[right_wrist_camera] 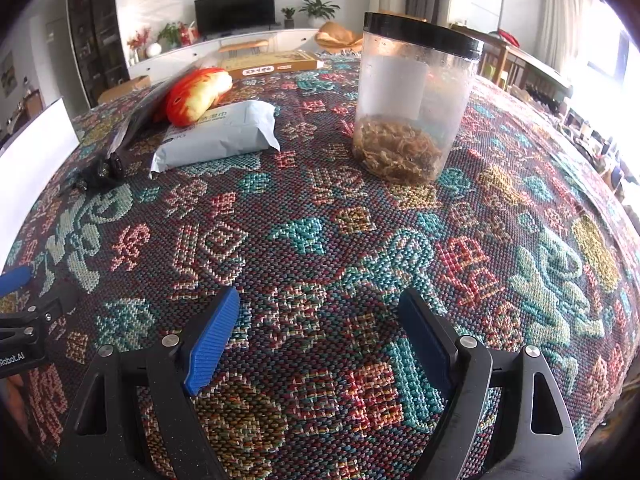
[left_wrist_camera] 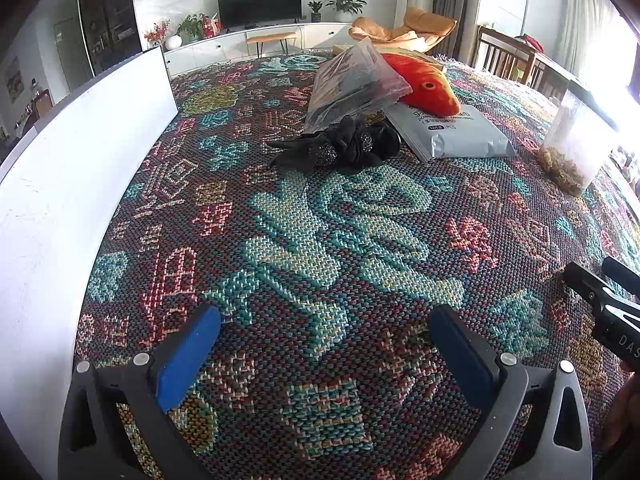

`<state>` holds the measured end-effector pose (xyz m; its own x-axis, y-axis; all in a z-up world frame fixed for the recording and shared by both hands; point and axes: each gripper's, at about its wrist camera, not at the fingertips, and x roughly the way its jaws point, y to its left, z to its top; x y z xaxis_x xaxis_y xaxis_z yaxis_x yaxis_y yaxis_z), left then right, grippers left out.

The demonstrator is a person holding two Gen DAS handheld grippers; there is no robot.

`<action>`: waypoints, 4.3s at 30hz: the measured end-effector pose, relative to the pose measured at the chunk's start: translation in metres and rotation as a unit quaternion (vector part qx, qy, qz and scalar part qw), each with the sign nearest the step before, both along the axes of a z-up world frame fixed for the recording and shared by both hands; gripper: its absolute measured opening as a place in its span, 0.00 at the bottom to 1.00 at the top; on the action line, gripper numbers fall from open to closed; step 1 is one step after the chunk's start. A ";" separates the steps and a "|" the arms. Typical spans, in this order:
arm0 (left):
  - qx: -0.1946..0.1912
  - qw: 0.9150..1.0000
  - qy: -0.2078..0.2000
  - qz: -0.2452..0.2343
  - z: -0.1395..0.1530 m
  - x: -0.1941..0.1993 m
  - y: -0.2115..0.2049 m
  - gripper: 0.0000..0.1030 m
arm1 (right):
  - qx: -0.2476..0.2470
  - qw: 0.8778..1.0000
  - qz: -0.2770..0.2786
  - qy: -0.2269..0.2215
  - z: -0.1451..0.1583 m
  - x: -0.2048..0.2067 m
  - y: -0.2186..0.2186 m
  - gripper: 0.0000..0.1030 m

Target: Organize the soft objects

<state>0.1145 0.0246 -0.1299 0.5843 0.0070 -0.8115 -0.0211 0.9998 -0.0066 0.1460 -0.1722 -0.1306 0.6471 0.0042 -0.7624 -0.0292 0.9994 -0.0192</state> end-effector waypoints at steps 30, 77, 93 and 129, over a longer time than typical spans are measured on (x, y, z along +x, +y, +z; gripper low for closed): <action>0.000 1.000 0.000 0.000 0.000 0.000 0.000 1.00 | 0.002 1.000 0.000 0.000 0.000 0.000 -0.002 0.82; -0.133 0.990 -0.011 -0.045 0.103 0.122 0.013 1.00 | 0.004 1.000 0.000 0.000 0.001 -0.001 -0.004 0.82; -0.235 0.961 0.135 0.049 0.014 0.254 0.040 0.80 | 0.008 1.000 0.000 -0.001 0.000 -0.003 -0.004 0.82; 0.003 0.998 0.022 0.054 0.007 -0.043 0.056 1.00 | 0.006 1.000 -0.009 0.000 0.001 -0.004 -0.004 0.82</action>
